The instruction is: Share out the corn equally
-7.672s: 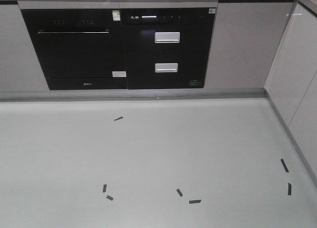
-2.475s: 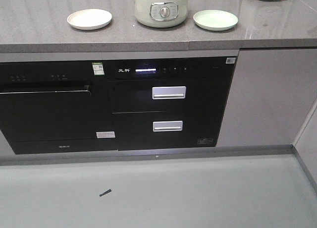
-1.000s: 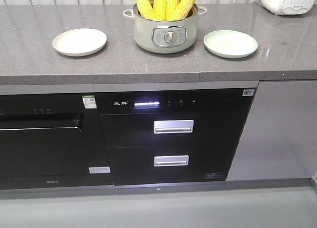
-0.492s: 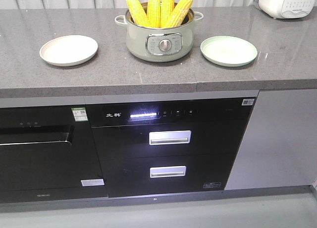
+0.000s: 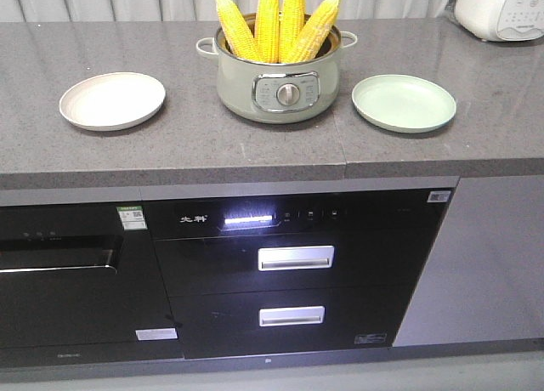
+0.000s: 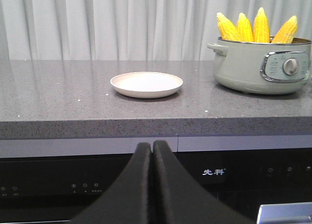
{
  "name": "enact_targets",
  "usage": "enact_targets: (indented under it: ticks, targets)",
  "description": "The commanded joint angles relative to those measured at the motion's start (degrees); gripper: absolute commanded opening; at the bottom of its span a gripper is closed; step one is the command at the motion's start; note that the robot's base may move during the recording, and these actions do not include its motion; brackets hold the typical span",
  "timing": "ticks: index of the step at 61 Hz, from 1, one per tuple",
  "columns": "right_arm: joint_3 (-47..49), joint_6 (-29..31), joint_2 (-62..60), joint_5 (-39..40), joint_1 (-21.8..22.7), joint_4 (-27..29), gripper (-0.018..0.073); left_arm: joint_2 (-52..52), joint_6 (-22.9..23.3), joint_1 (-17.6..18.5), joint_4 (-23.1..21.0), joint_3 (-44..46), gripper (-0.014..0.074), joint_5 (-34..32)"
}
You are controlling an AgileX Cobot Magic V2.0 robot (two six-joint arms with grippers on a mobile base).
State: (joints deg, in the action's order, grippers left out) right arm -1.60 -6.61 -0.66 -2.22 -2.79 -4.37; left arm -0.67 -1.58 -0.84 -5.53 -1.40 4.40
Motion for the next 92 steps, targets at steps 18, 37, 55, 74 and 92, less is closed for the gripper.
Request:
enact_targets:
  ticks: [18, 37, 55, 74, 92]
  targets:
    - [-1.05, 0.49, -0.4, 4.38, 0.36, -0.69, -0.0002, -0.81, -0.07, 0.45, -0.54, 1.3, -0.0006, -4.4]
    - [-1.05, 0.49, -0.4, 4.38, 0.36, -0.69, -0.0002, -0.81, -0.07, 0.45, -0.54, 1.3, -0.0006, -4.4]
    - [-1.05, 0.49, -0.4, 4.38, 0.36, -0.69, -0.0002, -0.81, -0.07, 0.45, -0.54, 1.3, -0.0006, -4.4]
    - [-1.05, 0.49, -0.4, 4.38, 0.36, -0.69, -0.0002, -0.81, -0.07, 0.45, -0.54, 1.3, -0.0006, -4.4]
    - [-1.05, 0.49, -0.4, 4.38, 0.36, -0.69, -0.0002, -0.81, -0.07, 0.45, -0.54, 1.3, -0.0006, -4.4]
